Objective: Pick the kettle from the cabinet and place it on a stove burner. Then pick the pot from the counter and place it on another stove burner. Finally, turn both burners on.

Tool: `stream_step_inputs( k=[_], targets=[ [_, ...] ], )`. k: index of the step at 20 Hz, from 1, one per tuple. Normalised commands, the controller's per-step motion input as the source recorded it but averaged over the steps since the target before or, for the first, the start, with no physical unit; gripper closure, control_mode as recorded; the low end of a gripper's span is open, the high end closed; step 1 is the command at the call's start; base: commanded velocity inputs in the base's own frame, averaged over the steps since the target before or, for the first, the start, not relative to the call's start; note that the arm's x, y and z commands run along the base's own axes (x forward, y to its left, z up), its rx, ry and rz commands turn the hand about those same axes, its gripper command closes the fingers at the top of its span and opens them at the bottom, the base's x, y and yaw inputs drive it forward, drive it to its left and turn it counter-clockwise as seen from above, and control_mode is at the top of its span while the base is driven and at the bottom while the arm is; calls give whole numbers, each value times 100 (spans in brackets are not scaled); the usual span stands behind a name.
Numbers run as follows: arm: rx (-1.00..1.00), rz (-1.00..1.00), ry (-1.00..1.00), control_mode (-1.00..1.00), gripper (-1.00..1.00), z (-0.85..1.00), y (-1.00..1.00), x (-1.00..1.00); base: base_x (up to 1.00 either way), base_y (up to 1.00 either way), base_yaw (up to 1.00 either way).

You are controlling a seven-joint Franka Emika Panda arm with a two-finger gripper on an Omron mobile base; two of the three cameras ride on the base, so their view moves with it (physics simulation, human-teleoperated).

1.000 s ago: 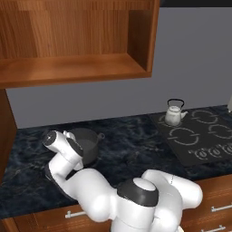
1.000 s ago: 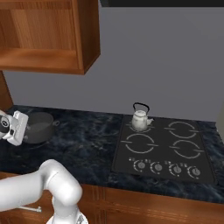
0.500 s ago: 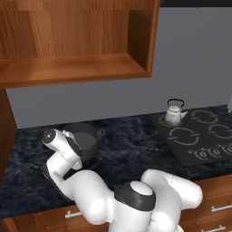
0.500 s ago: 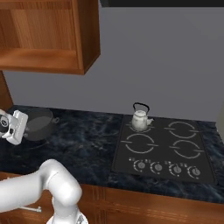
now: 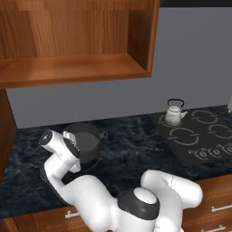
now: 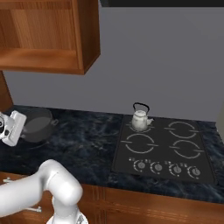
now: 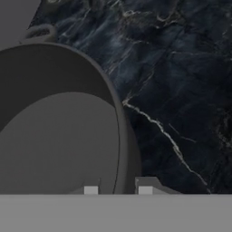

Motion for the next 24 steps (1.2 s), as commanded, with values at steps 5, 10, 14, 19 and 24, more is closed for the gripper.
stream_step_inputs(
  k=[5, 10, 14, 19, 24],
  targets=[
    [0, -12, -10, -100, 100, 35, -3, -27, 0, 0, 0],
    [0, -9, -8, -100, 100, 33, -15, -18, 0, 0, 0],
    [0, -5, -9, -100, 100, 23, -20, -25, 0, 0, 0],
    [0, -6, -9, -100, 100, 21, -19, -38, 0, 0, 0],
    [5, -7, -5, -100, 100, 34, -25, -36, 0, 0, 0]
  ],
)
